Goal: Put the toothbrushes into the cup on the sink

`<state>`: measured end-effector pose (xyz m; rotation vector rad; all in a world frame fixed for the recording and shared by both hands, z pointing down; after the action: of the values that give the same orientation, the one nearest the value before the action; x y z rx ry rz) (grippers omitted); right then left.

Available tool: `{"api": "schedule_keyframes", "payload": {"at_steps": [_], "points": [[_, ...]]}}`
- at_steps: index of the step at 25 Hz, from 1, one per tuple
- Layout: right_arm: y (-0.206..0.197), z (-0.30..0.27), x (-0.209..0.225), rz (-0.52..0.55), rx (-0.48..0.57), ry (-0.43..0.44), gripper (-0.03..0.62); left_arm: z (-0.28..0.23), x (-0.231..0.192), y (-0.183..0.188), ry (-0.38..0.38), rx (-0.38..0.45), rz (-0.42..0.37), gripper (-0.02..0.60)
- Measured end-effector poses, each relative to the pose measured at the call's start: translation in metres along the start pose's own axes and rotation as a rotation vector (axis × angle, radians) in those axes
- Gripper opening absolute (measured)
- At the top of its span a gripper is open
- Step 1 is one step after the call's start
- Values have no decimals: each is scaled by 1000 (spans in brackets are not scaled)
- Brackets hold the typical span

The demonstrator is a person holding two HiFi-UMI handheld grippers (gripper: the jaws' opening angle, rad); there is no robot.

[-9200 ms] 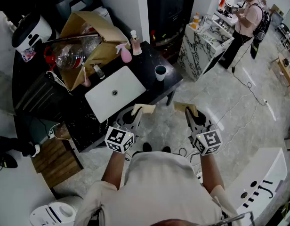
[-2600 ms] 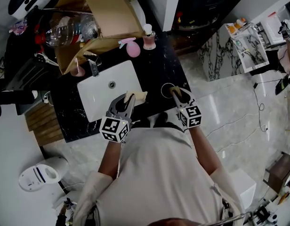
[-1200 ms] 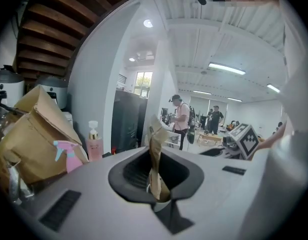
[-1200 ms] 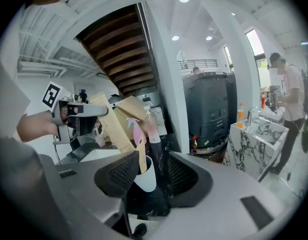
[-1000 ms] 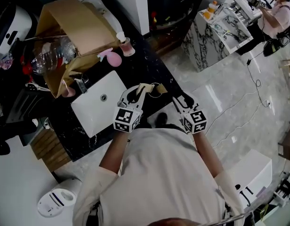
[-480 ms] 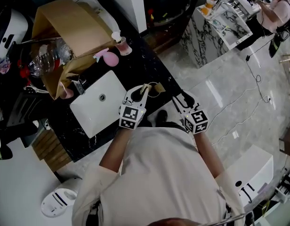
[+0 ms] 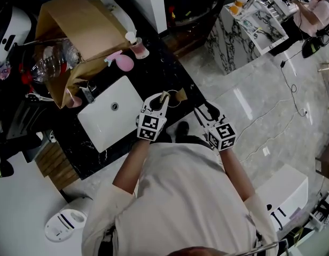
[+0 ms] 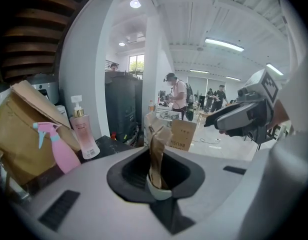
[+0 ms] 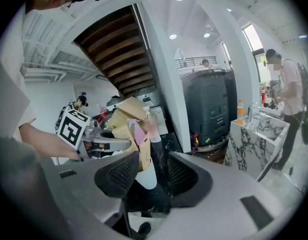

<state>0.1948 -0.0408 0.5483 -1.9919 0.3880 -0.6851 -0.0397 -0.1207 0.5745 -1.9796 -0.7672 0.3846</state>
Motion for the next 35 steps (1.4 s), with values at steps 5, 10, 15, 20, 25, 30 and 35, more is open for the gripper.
{"api": "schedule_keyframes", "payload": {"at_steps": [5, 10, 15, 20, 25, 30, 35], "points": [[1, 2, 1, 10, -3, 16, 199, -10, 4, -15, 7, -25, 18, 123], [0, 7, 1, 18, -8, 39, 199, -6, 8, -21, 31, -27, 58, 193], [0, 8, 0, 37, -9, 72, 199, 11, 11, -14, 62, 15, 60, 195], [14, 13, -2, 67, 14, 98, 189, 38, 9, 0, 100, 78, 84, 193], [33, 18, -4, 89, 36, 117, 149, 65, 9, 12, 117, 95, 144, 163], [46, 19, -8, 116, 56, 151, 99, 94, 7, 18, 144, 130, 181, 130], [54, 19, -20, 148, 79, 172, 77, 125, 4, 21, 170, 176, 198, 84]]}}
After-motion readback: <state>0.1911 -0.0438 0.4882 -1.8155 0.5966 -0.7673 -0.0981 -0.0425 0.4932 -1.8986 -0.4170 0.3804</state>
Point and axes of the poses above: the fingertips, and each gripper's own axes: z backward along the fingers, x to its right, y out of its top, the point moved 10 cm from there along z, backward along the fingers, and after that the axes turned 8 degrees about y, right-handed, at the moved point
